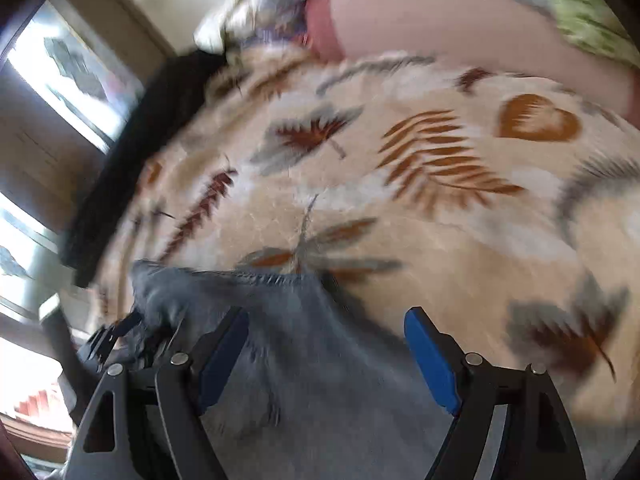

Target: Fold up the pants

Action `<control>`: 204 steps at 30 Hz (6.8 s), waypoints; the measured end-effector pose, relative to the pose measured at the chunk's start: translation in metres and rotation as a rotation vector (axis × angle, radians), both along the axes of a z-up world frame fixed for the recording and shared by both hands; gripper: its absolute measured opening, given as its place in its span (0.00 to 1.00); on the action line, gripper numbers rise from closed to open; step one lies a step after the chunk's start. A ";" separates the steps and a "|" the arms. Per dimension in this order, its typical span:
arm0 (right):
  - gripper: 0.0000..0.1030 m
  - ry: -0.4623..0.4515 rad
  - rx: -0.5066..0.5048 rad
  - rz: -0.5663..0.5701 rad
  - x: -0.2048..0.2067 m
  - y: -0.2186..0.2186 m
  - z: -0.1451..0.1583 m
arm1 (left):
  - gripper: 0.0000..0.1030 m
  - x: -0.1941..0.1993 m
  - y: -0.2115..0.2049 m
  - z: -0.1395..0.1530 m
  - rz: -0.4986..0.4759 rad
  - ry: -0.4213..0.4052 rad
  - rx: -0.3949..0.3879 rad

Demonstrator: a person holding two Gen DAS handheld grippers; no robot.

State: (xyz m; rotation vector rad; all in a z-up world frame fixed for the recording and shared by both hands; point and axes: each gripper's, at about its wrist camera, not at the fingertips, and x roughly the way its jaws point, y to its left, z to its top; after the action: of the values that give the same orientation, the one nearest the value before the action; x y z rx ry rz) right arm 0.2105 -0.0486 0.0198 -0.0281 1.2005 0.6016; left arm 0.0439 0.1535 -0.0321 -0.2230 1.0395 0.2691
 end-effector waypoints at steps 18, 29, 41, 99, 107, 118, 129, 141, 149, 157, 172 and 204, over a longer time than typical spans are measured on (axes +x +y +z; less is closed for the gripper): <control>0.17 -0.137 -0.253 0.042 -0.001 0.063 -0.047 | 0.82 -0.002 0.005 -0.002 0.006 -0.039 -0.010; 0.61 -0.068 -0.189 -0.009 -0.028 0.038 -0.046 | 0.83 -0.002 0.005 -0.003 0.024 -0.038 -0.005; 0.69 -0.055 -0.131 -0.051 -0.038 0.023 -0.044 | 0.84 -0.003 0.005 -0.003 0.029 -0.041 0.000; 0.74 0.035 0.688 -1.123 -0.235 -0.424 -0.067 | 0.84 0.037 -0.302 0.018 -0.454 -0.014 -0.116; 0.30 -0.004 0.341 -0.994 -0.216 -0.403 -0.051 | 0.86 0.037 -0.330 0.001 -0.518 0.038 0.099; 0.27 0.006 0.196 -0.925 -0.200 -0.386 -0.039 | 0.95 0.022 -0.311 -0.005 -0.492 0.025 0.158; 0.21 -0.279 -0.009 -0.695 -0.194 -0.276 0.072 | 0.95 0.026 -0.298 -0.007 -0.531 0.011 0.049; 0.23 -0.314 0.056 -0.196 -0.208 -0.048 0.032 | 0.95 -0.019 -0.088 0.056 -0.026 -0.152 -0.065; 0.64 -0.158 0.218 -0.182 -0.211 -0.061 -0.024 | 0.95 -0.044 -0.044 0.057 0.042 -0.146 -0.125; 0.81 0.067 0.458 -0.533 -0.193 -0.182 -0.055 | 0.95 -0.024 -0.142 0.084 -0.273 -0.184 -0.296; 0.80 0.227 0.563 -0.484 -0.051 -0.203 -0.075 | 0.96 -0.021 -0.210 0.003 -0.392 0.007 0.040; 0.83 0.219 0.499 -0.462 -0.178 -0.215 -0.057 | 0.97 -0.030 -0.207 0.003 -0.406 -0.045 0.042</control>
State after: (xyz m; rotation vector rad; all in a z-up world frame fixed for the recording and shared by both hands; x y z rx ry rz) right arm 0.0322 -0.2634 -0.0369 0.7339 1.1846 0.4856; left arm 0.0144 -0.0532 -0.0293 0.0231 1.0091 -0.0812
